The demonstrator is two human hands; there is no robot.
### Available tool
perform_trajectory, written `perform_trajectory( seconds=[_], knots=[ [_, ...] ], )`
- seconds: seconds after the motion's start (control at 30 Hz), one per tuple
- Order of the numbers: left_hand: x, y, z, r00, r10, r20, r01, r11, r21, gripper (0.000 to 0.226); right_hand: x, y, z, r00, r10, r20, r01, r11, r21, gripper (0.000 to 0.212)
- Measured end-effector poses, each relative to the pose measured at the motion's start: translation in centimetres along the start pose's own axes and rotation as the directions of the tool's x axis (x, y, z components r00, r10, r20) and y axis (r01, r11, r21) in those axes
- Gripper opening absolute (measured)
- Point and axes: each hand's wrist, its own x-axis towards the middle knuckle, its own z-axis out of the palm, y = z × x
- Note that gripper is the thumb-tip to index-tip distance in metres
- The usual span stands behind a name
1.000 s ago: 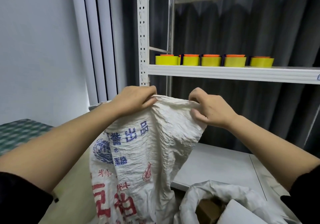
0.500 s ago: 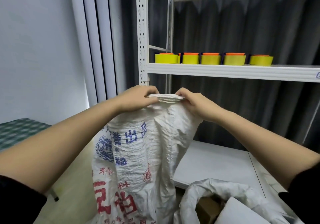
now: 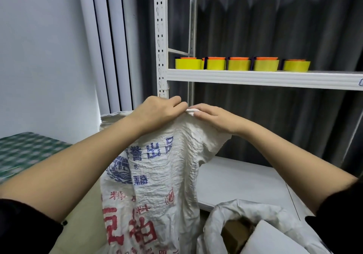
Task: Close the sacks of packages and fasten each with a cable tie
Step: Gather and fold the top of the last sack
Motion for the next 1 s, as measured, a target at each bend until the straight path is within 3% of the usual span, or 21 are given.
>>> perform_trajectory(
  seconds=[0.07,0.1,0.17,0.23,0.3,0.33,0.43,0.5,0.57,0.6,0.67,0.73,0.83,0.9,0.97,1.0],
  knots=[
    [0.1,0.2,-0.4,0.989,-0.123,0.08,0.134,0.98,-0.15,0.025,-0.2,-0.1,0.3,0.998,-0.051,-0.04,0.045,0.989,-0.142,0.013],
    [0.2,0.1,-0.6,0.955,-0.216,0.201,0.263,0.932,-0.248,0.028,-0.4,0.0,0.4,0.991,-0.091,-0.096,0.066,0.969,-0.237,0.012],
    [0.2,-0.2,-0.7,0.819,-0.295,0.493,0.514,0.758,-0.401,0.037,-0.9,0.6,0.5,0.955,-0.195,-0.224,0.068,0.879,-0.472,0.017],
    [0.1,-0.7,-0.6,0.728,-0.219,0.649,0.642,0.549,-0.535,0.056,-1.4,1.5,0.6,0.902,-0.311,-0.299,0.063,0.782,-0.621,0.023],
    [0.1,-0.8,-0.5,0.729,-0.136,0.671,0.654,0.427,-0.624,0.061,-1.5,2.5,0.8,0.867,-0.4,-0.298,0.097,0.722,-0.685,0.027],
    [0.0,-0.7,-0.4,0.737,-0.112,0.666,0.645,0.41,-0.645,0.053,-1.6,2.8,0.8,0.862,-0.419,-0.285,0.102,0.694,-0.712,0.031],
    [-0.1,-0.2,-0.7,0.769,-0.19,0.611,0.62,0.457,-0.638,0.016,-2.0,3.1,0.3,0.904,-0.371,-0.213,0.085,0.642,-0.762,0.039],
    [0.0,0.2,-1.3,0.799,-0.251,0.546,0.542,0.695,-0.473,0.018,-2.2,3.0,0.1,0.935,-0.316,-0.158,0.087,0.639,-0.764,0.041],
    [0.1,0.8,-1.6,0.865,-0.23,0.446,0.341,0.921,-0.187,0.018,-2.4,2.6,-0.2,0.977,-0.17,-0.131,0.031,0.716,-0.697,0.038],
    [0.0,1.3,-1.6,0.923,-0.173,0.344,0.217,0.972,-0.092,0.018,-2.5,2.1,-0.4,0.989,-0.092,-0.112,-0.002,0.764,-0.645,0.041],
    [-0.3,1.7,-1.1,0.969,-0.037,0.245,0.038,0.999,-0.001,0.031,-2.2,0.9,-0.4,0.997,-0.004,-0.071,-0.031,0.879,-0.475,0.048],
    [-0.4,1.4,0.0,0.992,0.001,0.129,0.002,1.0,-0.019,0.035,-1.5,-0.2,0.0,1.0,0.002,-0.014,-0.006,0.958,-0.288,0.046],
    [0.0,1.8,-0.1,0.991,-0.075,0.113,0.088,0.989,-0.12,0.013,-0.8,-0.6,0.9,0.999,-0.038,-0.004,0.034,0.916,-0.399,0.031],
    [0.3,1.8,-0.9,0.918,-0.237,0.317,0.328,0.904,-0.273,0.025,-0.8,-0.3,1.0,0.986,-0.15,-0.077,0.07,0.779,-0.624,0.024],
    [0.1,1.2,-1.3,0.743,-0.247,0.622,0.607,0.639,-0.472,0.035,-1.4,0.7,1.2,0.921,-0.371,-0.122,0.111,0.548,-0.829,0.036],
    [0.0,0.9,-1.6,0.699,-0.173,0.694,0.668,0.502,-0.549,0.038,-1.8,1.2,1.4,0.871,-0.477,-0.121,0.12,0.444,-0.888,0.049]
  ],
)
